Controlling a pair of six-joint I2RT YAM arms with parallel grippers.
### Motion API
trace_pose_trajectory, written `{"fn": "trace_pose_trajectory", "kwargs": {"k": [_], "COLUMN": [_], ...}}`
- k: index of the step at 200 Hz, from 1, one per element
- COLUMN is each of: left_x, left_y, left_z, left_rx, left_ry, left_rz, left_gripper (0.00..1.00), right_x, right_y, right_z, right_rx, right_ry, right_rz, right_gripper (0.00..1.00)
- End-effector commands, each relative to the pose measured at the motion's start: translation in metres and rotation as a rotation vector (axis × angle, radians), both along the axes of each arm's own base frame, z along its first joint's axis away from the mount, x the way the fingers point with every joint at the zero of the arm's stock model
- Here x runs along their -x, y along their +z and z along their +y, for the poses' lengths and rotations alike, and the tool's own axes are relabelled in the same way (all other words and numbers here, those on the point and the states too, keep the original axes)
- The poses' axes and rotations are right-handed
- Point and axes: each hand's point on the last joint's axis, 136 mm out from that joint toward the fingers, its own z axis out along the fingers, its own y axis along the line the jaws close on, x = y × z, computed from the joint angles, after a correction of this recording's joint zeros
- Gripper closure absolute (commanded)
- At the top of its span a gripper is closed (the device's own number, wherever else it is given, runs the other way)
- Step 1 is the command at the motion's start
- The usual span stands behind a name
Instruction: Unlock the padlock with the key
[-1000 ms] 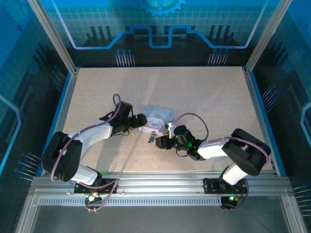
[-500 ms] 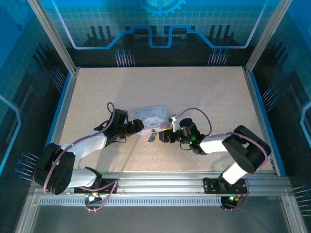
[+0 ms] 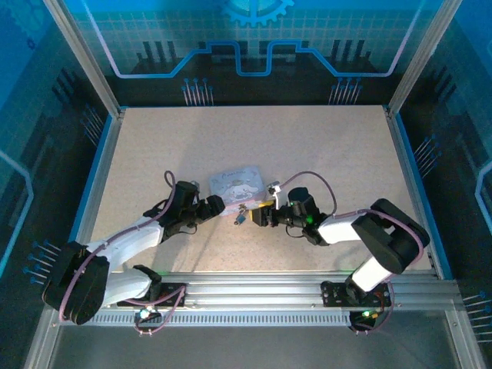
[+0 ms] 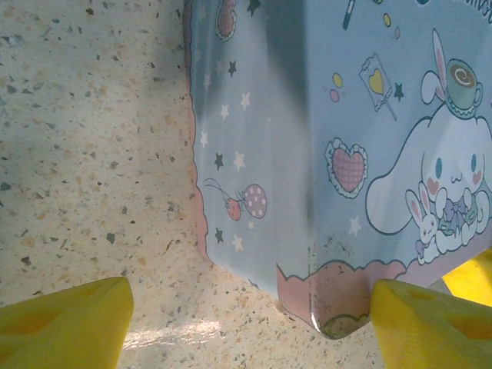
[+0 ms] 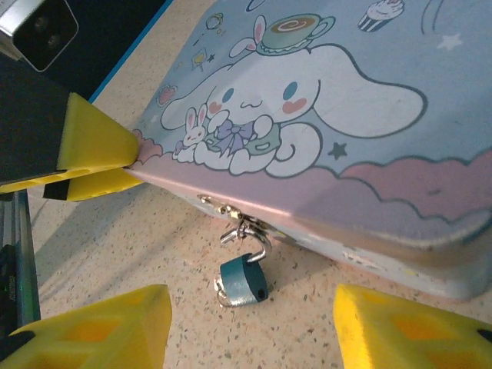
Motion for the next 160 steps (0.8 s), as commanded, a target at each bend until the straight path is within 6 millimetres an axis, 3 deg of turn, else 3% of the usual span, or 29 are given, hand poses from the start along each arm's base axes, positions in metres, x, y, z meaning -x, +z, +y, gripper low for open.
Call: {"fn": "trace_pose_trajectory", "kwargs": {"k": [1,47,108,160], "left_x": [0.013,0.013,0.012,0.012], "left_y": [-0.010,-0.010,-0.010,-0.013], "left_z": [0.003,0.001,0.000,-0.001], "left_rx": [-0.018,-0.010,-0.011,-0.010], "left_ry": [-0.002,-0.005,-0.006,-0.007], "left_rz": [0.043,0.037,0.033,0.038], "left_gripper": [0.18,0.18,0.18,0.18], "right_x": [0.005,0.018,0.017,0.008], "right_y": [0.016,0.012,-0.002,-0.015], "right_z": [-0.001,0.014,0.041,0.049], "right_rx": [-0.051,-0.065,-0.096,-0.099], "right_ry": [0.008,0.026,0.043,0.027], "right_rz": [-0.022,-0.007,0.035,0.053], "right_gripper": [0.38,0.29,0.30,0.30]}}
